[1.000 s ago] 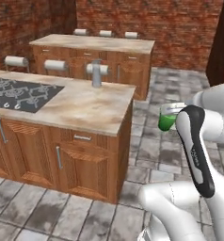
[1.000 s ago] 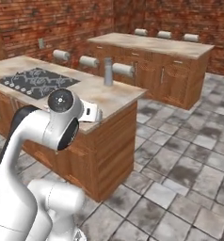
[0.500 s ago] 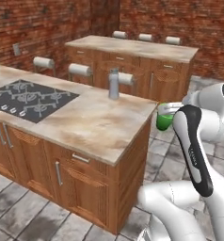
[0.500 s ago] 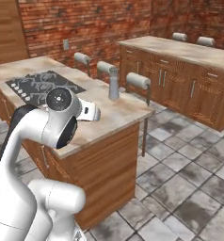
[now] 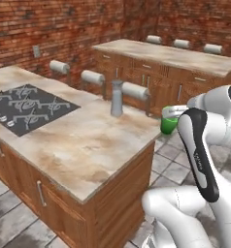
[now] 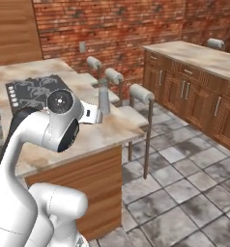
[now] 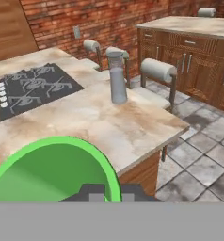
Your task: Place the pitcher and cup on the dining counter for serving.
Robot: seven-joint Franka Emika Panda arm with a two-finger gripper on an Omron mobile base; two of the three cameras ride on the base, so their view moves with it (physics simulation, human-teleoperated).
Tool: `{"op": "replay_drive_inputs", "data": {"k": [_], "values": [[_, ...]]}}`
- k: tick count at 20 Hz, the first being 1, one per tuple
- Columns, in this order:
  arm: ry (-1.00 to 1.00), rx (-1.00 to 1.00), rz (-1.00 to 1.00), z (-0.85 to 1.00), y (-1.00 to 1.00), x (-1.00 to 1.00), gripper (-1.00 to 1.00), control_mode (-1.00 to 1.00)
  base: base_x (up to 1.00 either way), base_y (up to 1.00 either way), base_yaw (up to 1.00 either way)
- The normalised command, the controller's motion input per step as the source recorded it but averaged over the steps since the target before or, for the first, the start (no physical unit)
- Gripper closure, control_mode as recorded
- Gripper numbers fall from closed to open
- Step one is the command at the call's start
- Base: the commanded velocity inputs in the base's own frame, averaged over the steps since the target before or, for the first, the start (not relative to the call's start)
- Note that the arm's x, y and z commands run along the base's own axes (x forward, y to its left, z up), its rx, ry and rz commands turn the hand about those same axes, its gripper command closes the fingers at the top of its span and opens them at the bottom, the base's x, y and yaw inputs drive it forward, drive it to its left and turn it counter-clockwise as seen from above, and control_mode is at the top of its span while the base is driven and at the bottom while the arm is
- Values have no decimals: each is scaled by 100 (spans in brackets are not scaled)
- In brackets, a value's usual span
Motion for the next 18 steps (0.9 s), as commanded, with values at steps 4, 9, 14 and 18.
{"op": "replay_drive_inputs", "data": {"k": [4,9,14,18], "values": [[0,0,0,0,0,0,100,100,37,-100,36],[0,0,0,0,0,0,100,100,25,-100,36],[0,0,0,0,0,0,100,100,21,-100,37],[0,0,0,0,0,0,100,100,8,-100,44]]}}
